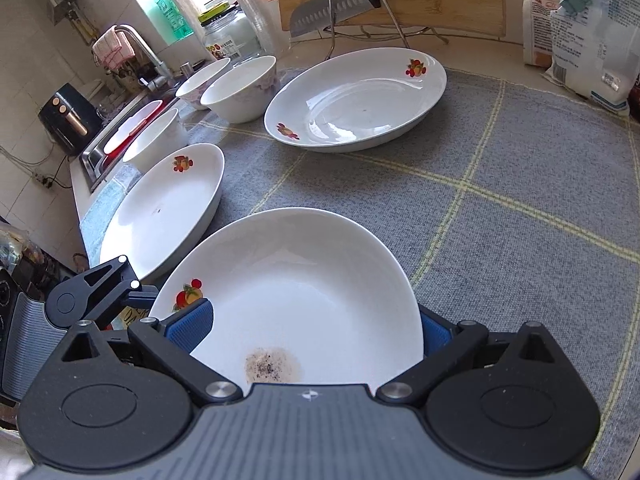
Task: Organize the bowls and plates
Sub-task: 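Lift the stained plate with the right gripper and carry it across the towel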
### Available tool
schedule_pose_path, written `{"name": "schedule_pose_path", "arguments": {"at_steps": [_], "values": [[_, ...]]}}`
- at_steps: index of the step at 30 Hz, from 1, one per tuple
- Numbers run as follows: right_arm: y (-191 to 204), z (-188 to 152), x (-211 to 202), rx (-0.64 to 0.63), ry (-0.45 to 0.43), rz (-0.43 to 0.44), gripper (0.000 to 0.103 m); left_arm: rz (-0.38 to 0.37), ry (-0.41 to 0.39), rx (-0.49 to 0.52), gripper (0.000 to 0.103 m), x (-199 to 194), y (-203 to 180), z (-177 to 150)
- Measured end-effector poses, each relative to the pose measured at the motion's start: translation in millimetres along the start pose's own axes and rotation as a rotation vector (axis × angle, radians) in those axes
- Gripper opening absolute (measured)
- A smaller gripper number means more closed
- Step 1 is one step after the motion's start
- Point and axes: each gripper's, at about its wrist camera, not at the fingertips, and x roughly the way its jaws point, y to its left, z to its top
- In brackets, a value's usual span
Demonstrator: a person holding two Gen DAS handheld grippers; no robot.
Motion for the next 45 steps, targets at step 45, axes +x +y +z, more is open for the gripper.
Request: {"name": "schedule_pose_path", "arguments": {"at_steps": [45], "values": [[-68.5, 19.5, -65.9, -0.021, -0.065, -0.069, 0.103, -0.02, 0.004, 0.045, 0.102, 59.4, 1.6, 80.2]]}}
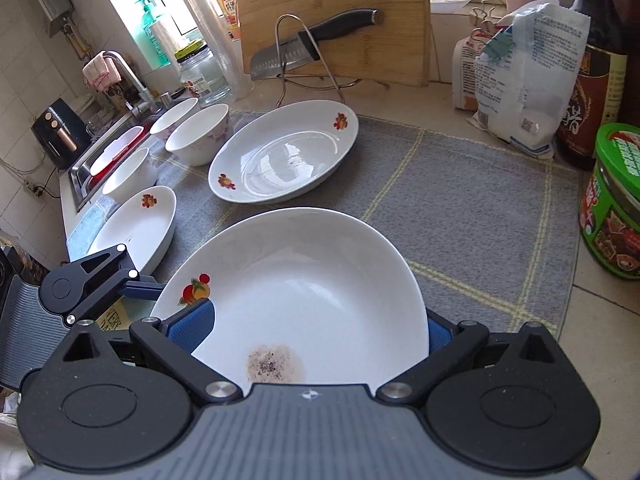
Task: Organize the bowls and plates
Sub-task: 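Lift the stained plate with the right gripper and carry it across the towel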
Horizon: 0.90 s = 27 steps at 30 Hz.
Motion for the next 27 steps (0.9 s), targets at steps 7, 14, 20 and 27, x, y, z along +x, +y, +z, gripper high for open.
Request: {"name": "schedule_pose_path", "arguments": {"at_steps": [7, 14, 20, 27], "values": [[-27.3, 3.6, -1.0, 0.015, -0.002, -0.012, 0.103, 0.002, 0.005, -0.004, 0.102, 25.0, -0.1, 17.0], [-47.9, 3.7, 3.9, 0.028, 0.006, -0.017, 0.103, 0.019, 0.01, 0.005, 0.102, 43.6, 5.5, 24.2], [-60.1, 3.7, 5.0, 0.036, 0.005, -0.027, 0.103, 0.021, 0.021, 0.011, 0.102, 57.9, 5.5, 28.4], [-72.2, 2.8, 6.8, 0.045, 0.011, -0.047, 0.103, 0.013, 0.034, 0.015, 0.102, 71.5, 2.1, 32.8]]}}
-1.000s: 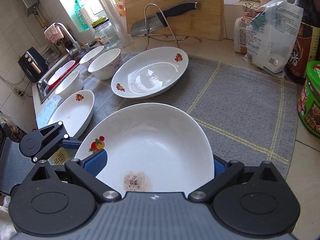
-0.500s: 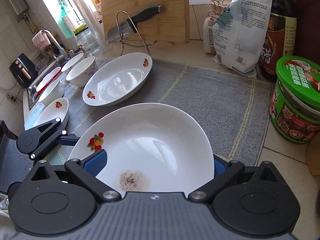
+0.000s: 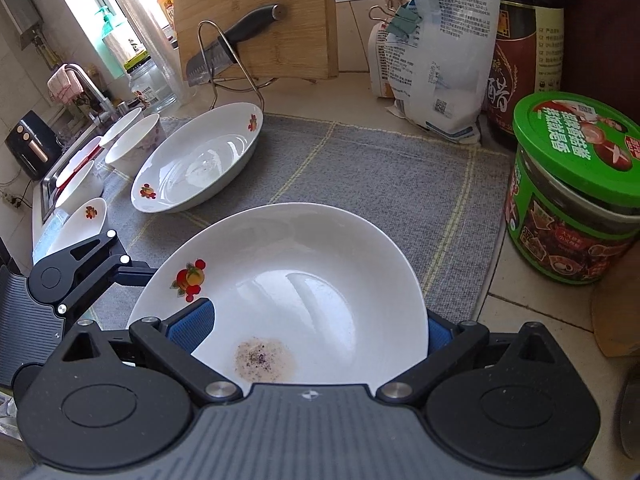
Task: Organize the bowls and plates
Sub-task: 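Lift the stained plate with the right gripper and carry it across the towel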
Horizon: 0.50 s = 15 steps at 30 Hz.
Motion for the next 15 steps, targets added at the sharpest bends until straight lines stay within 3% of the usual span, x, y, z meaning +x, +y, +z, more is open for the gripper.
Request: {"name": "schedule_pose_path", "arguments": {"at_steps": [15], "values": [[-4.9, -3.6, 0.5, -0.006, -0.004, -0.038, 0.103, -0.012, 0.018, 0.031, 0.102, 10.3, -3.1, 4.7]]}}
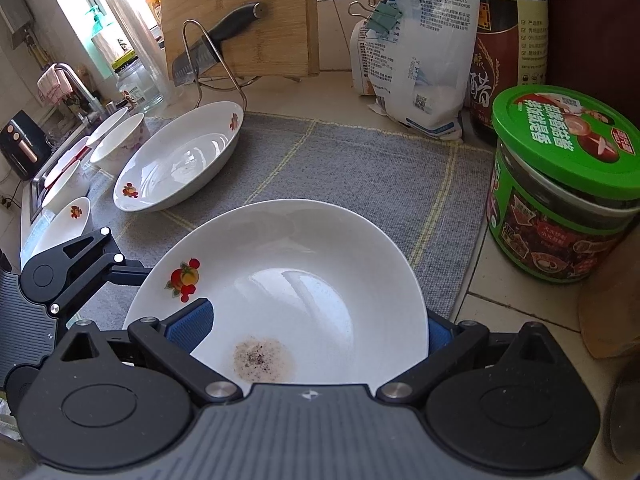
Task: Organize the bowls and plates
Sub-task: 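Lift the stained plate with the right gripper and carry it across the towel, then lower the stained plate onto the towel and open the right gripper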
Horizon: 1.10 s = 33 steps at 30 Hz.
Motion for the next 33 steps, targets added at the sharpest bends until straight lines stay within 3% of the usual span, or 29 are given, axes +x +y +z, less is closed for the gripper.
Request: {"name": "schedule_pose_path", "arguments": {"at_steps": [11, 20, 25, 33], "values": [[7.1, -0.9, -0.7, -0.026, 0.018, -0.075, 0.103, -0.017, 0.018, -0.042, 0.102, -11.0, 1.8, -5.2], [26.8, 2.2, -35.3, -0.043, -0.046, -0.204, 0.103, 0.061, 0.025, -0.11, 0.102, -48.5, 7.8, -9.7], [63.2, 10.7, -44.7, -0.067, -0.107, -0.254, 0.103, 0.107, 0.005, -0.186, 0.102, -79.6, 19.7, -20.1], [141.1, 12.5, -26.6, -0.07, -0.142, -0.256, 0.103, 0.177, -0.02, -0.241, 0.102, -131.9, 40.3, -45.6]]}}
